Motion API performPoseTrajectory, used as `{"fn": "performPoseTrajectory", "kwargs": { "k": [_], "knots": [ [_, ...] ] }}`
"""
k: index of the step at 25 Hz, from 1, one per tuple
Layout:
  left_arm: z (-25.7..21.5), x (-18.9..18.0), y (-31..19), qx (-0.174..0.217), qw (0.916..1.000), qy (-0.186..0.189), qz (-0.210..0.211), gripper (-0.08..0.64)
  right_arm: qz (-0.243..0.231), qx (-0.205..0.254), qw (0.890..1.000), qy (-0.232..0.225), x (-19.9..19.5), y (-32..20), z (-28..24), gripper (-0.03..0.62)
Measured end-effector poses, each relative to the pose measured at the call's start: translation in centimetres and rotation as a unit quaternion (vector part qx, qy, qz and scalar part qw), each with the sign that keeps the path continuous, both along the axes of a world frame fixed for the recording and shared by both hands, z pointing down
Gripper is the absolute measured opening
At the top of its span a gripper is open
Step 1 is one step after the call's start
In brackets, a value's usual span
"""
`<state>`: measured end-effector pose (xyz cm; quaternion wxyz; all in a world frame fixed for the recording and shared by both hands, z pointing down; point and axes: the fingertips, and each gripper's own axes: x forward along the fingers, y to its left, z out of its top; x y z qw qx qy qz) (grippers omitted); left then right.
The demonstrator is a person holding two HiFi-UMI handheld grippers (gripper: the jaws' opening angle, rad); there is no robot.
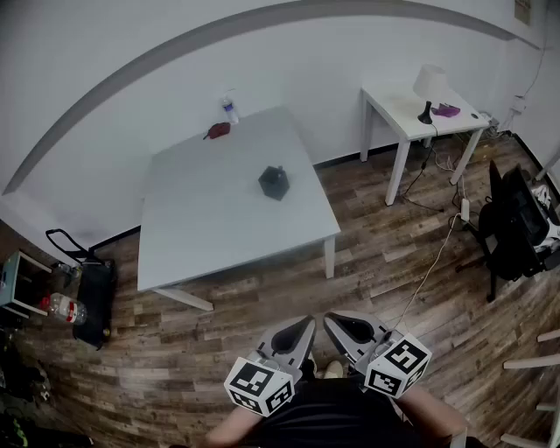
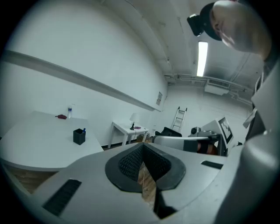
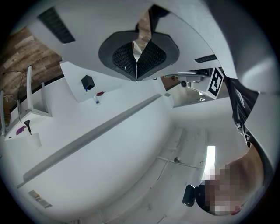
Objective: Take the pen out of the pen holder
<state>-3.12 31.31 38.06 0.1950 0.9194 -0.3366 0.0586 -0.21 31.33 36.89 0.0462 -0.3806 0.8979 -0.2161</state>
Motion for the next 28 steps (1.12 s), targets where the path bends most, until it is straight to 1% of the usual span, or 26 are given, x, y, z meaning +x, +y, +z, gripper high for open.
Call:
{"fn": "performPoseTrajectory", "kwargs": {
  "k": [7, 12, 16, 19, 24, 28],
  "knots": [
    [0.5, 0.3, -4.9, 0.005, 1.0000, 0.002, 0.001, 0.003, 0.005, -0.004, 1.000, -0.003, 0.3, -4.2, 0.7, 0.015],
    [0.5, 0.7, -10.1, 0.014, 0.9999, 0.004, 0.008, 0.003, 0.019, 0.000, 1.000, 0.002, 0.7, -9.1, 0.3, 0.015],
    [0.3, 0.3, -15.3, 0.022, 0.9997, 0.004, 0.011, 0.003, 0.031, 0.001, 1.000, 0.002, 0.6, -13.9, -0.2, 0.015],
    [-0.4, -0.3, -19.0, 0.033, 0.9993, 0.002, 0.019, 0.003, 0.040, 0.005, 0.999, 0.002, -0.1, -17.4, -1.1, 0.015],
    [-2.8, -1.0, -25.8, 0.067, 0.9972, -0.005, 0.034, 0.003, 0.060, 0.014, 0.998, 0.002, -1.0, -23.8, -3.1, 0.015],
    [-2.4, -0.2, -27.7, 0.078, 0.9965, -0.003, 0.031, 0.003, 0.067, 0.003, 0.998, 0.009, 0.0, -24.7, -2.3, 0.015]
  ]
}}
